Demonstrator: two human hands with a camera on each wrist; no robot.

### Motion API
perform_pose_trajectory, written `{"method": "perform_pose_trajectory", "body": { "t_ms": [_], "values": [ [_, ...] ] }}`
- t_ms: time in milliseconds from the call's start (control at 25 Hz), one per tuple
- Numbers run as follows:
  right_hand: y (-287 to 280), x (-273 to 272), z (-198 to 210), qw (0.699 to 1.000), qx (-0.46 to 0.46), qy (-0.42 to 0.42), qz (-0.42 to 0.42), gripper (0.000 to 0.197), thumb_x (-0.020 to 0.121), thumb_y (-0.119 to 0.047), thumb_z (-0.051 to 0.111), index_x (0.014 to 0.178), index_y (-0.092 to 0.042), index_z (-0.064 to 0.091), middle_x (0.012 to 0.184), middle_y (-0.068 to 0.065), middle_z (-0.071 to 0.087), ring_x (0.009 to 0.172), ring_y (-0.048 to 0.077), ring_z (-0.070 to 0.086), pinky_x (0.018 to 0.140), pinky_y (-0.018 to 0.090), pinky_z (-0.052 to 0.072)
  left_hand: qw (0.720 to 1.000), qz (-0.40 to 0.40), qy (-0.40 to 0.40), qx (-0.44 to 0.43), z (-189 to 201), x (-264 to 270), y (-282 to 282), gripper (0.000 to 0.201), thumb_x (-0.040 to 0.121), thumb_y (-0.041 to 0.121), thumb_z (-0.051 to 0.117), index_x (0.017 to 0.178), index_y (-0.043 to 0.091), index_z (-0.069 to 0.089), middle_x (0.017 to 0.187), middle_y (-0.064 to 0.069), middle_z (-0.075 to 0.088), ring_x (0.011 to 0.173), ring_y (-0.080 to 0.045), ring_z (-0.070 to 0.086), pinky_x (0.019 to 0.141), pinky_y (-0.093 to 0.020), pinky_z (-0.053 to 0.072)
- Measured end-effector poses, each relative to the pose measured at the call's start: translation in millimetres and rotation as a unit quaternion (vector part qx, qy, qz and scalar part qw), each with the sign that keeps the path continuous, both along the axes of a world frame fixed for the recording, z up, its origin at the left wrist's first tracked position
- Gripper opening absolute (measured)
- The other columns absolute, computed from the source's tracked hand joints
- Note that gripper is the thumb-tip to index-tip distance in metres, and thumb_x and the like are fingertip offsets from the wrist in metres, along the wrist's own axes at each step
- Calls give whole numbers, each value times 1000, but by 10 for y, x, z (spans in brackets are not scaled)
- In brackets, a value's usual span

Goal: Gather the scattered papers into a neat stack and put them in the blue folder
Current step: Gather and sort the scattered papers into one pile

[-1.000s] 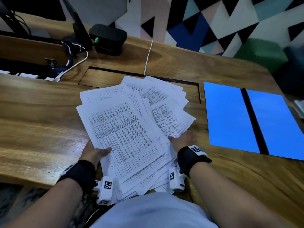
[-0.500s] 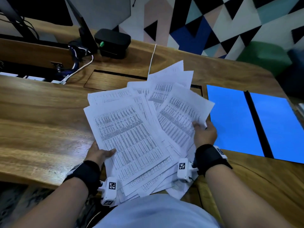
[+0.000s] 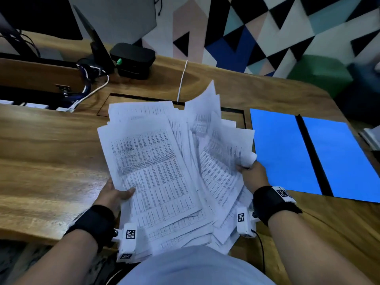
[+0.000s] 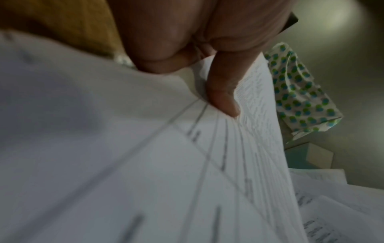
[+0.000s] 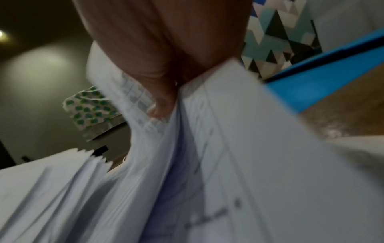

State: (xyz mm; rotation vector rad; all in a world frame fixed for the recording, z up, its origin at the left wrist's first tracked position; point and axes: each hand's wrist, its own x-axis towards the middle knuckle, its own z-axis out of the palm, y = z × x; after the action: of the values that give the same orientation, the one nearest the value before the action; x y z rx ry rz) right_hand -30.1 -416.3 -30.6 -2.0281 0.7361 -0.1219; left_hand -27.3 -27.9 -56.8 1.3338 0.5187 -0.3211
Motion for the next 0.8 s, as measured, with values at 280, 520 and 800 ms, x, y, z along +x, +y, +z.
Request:
{"method": "perform_pose_trajectory", "body": {
  "t_ms": [280,520,800],
  "values": [
    [-19,-23,42,996,-43,51,52,15,86,-19,65,95,-7,65,92,11,67,87,25,62,72,27,44,998,-38,18,47,113,232,-92,58,80,-24,52,133,0,46,123,-23,61,117,-38,57,105,-53,40],
    [-49,9,186,996,-81,19,-6,32,94,-18,52,122,-2,57,123,18,61,115,35,55,96,41,46,990,-17,66,127,5,240,-155,55,77,-18,62,125,6,53,117,-20,64,110,-40,61,100,-56,44],
    [-317,-75,653,972,-229,-3,-59,6,91,-2,43,95,-8,42,98,25,60,76,35,49,63,34,34,990,7,65,123,18,236,-166,56,78,-20,60,129,0,50,124,-25,61,112,-42,59,97,-50,46]
  ]
}}
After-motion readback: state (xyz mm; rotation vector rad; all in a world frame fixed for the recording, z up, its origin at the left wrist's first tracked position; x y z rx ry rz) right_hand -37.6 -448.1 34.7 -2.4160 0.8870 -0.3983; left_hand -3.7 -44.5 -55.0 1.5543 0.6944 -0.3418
